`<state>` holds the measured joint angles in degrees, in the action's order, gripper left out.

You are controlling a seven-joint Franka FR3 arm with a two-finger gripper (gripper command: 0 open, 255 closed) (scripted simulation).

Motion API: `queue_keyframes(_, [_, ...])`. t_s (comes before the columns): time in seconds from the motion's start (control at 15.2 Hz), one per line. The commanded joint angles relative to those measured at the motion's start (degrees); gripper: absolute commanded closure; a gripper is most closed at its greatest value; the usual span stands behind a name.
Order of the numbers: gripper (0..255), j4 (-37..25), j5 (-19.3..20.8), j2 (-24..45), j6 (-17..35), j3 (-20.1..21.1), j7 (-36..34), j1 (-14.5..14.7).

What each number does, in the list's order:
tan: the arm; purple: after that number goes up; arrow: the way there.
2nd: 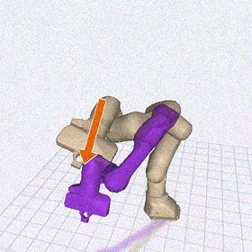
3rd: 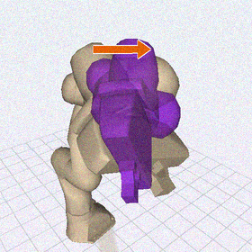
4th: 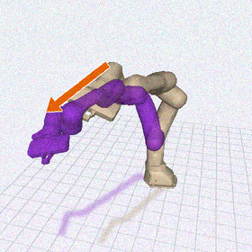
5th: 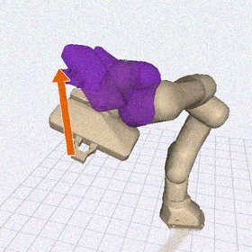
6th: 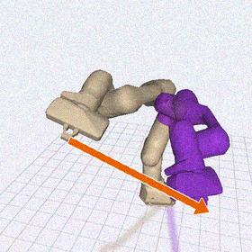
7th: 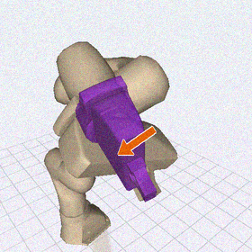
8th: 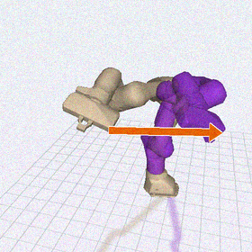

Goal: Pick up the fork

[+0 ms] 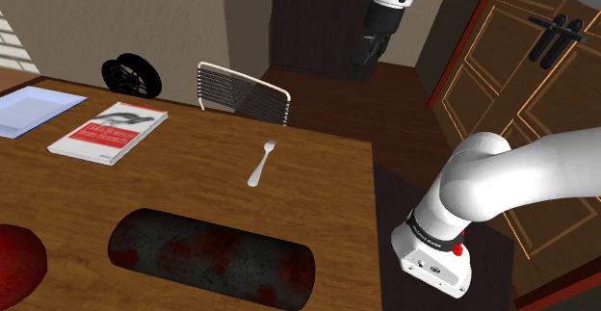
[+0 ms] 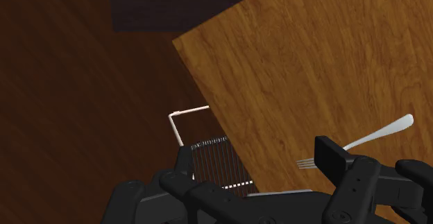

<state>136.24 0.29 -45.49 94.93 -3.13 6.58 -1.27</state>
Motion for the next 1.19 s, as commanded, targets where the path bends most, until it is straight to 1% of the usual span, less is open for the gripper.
queue_keyframes(0.0, [0,0.0,0.0,0.0,0.0,0.0,0.0,0.0])
queue_keyframes(0.26, [0,3.4,-4.5,0.4,2.3,6.2,-12.9,-1.1])
queue_keyframes(0.53, [0,5.1,-9.2,3.0,5.4,12.5,-25.7,-1.9])
queue_keyframes(0.86, [0,4.7,-14.5,9.1,10.3,20.1,-41.5,-3.1])
queue_keyframes(1.12, [0,2.6,-17.4,16.1,14.8,25.9,-53.9,-4.7])
